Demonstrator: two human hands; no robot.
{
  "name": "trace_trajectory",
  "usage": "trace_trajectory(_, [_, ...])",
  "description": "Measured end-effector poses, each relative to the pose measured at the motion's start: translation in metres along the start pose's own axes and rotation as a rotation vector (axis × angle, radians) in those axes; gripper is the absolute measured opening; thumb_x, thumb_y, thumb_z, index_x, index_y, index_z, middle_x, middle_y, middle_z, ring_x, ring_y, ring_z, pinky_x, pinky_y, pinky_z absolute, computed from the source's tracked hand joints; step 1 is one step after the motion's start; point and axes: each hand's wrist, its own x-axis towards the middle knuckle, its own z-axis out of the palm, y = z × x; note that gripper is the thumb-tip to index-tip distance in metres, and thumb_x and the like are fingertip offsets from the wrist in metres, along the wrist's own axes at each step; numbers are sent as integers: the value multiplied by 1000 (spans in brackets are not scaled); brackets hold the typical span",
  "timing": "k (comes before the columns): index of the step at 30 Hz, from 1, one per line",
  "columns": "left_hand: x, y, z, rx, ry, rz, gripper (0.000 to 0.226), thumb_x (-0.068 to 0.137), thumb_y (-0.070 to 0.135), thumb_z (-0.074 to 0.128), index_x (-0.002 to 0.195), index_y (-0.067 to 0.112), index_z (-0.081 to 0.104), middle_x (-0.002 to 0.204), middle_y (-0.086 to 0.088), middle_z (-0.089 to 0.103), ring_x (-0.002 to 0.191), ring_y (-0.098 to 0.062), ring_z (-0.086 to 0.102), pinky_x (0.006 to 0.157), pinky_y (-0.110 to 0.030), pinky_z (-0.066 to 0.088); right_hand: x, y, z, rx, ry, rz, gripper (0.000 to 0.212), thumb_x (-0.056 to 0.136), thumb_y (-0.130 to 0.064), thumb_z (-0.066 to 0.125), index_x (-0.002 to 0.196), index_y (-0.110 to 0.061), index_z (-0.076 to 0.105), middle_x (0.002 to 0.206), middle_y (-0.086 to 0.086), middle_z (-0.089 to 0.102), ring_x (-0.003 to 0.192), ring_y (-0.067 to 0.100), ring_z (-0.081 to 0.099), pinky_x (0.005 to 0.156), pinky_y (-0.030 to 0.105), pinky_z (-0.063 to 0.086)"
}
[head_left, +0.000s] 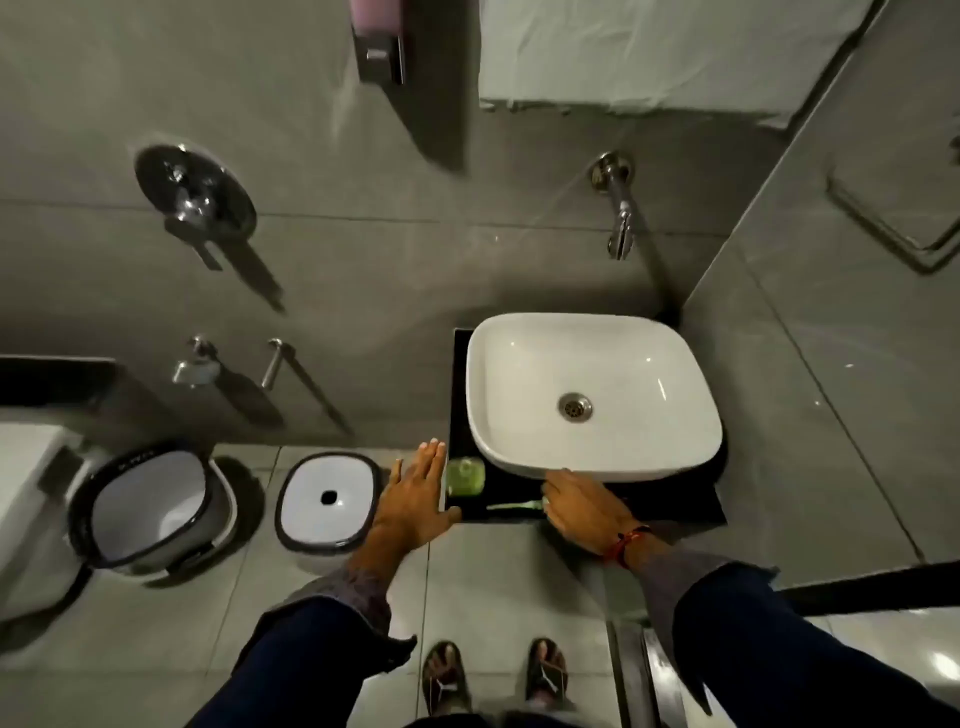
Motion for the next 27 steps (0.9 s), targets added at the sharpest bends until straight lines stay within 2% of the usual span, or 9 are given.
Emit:
trace_trajectory(2, [-1,2,11,3,-28,1,99,95,55,56,161,10,-2,171,-8,-3,158,-22,-2,127,-49,0,-1,2,18,18,-101,65,27,97,-21,41,117,-11,57,120,9,60,112,30,54,93,42,47])
trace_trajectory(7, [1,8,36,-18,10,-34,99,93,50,58,162,12,-3,171,-5,-3,158,-22,-1,128,-51,5,4,3,61,24,-92,118,45,96,-16,44,140,-6,44,141,13,52,126,31,50,107,40,41])
trace_trajectory(10, [8,9,45,9,88,-57,102,92,48,60,161,13,-5,171,-4,-6,158,-21,-2,128,-50,9,13,5,71,31,-65,187,42,94,-16,51,135,-6,50,131,12,61,119,31,56,104,40,45])
trace_trajectory(13, [12,11,49,-28,106,-67,100,93,47,58,161,15,-7,171,-3,-7,158,-21,-2,128,-50,10,18,3,70,27,-46,218,34,86,-15,64,120,-10,64,109,8,71,101,27,65,88,37,54])
trace_trajectory(15, [14,11,51,-24,102,-73,100,93,49,56,161,16,-9,171,-3,-7,157,-20,-3,128,-50,11,23,2,73,34,-17,229,33,78,-10,71,111,-10,68,98,6,73,92,27,67,79,36,57])
trace_trajectory(18, [12,12,57,-34,93,-80,101,93,50,55,161,16,-11,171,-3,-8,157,-20,-4,128,-50,9,27,1,78,81,41,247,34,70,-5,78,103,-9,71,90,7,73,85,27,68,75,36,57])
trace_trajectory(21, [13,10,58,-49,81,-75,102,92,51,54,160,16,-13,171,-2,-9,157,-20,-5,128,-49,7,24,-3,76,182,96,240,26,76,-13,77,101,-10,68,90,7,69,85,27,66,73,38,56])
trace_trajectory(24, [15,8,55,-73,93,-68,101,92,50,55,161,17,-11,171,-3,-7,157,-20,-4,128,-49,6,17,-7,65,481,281,223,26,81,-10,72,106,-7,66,97,10,64,85,27,64,73,37,57])
trace_trajectory(27, [17,7,51,-93,88,-60,100,93,48,56,161,15,-9,171,-3,-6,157,-21,-4,128,-51,6,12,-12,38,671,473,150,27,84,-7,70,110,-8,64,104,6,58,92,17,61,86,23,53])
